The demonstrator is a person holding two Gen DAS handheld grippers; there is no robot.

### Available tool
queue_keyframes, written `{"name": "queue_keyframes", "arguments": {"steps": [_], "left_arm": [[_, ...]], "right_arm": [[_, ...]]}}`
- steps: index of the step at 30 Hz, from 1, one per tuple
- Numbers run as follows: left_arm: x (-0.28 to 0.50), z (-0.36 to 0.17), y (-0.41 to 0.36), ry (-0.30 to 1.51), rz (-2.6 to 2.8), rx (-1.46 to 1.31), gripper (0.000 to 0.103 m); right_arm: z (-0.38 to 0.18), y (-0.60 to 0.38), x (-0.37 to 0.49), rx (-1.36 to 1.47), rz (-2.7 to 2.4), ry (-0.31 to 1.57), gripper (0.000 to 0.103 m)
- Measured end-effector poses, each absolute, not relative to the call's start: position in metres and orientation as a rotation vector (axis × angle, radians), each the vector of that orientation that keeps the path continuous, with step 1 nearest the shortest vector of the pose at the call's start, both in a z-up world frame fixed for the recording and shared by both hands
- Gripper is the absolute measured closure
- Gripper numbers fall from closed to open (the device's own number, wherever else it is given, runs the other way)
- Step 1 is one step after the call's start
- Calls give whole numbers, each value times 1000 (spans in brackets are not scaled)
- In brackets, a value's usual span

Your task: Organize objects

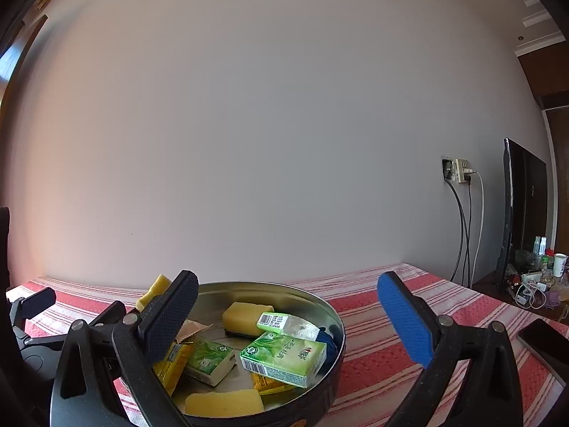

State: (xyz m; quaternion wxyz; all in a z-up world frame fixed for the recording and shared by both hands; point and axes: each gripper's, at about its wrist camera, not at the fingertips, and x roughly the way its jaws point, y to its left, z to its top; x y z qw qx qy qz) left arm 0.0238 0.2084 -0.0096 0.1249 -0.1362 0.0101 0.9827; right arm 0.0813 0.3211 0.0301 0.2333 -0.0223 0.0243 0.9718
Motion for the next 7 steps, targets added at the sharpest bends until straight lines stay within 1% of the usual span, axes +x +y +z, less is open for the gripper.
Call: {"name": "queue_keyframes", "arguments": {"steps": [7], "left_arm": [[21, -10, 211, 33, 2876, -409, 0]], "right_arm": [[29, 323, 80, -81, 2649, 77, 1]]}}
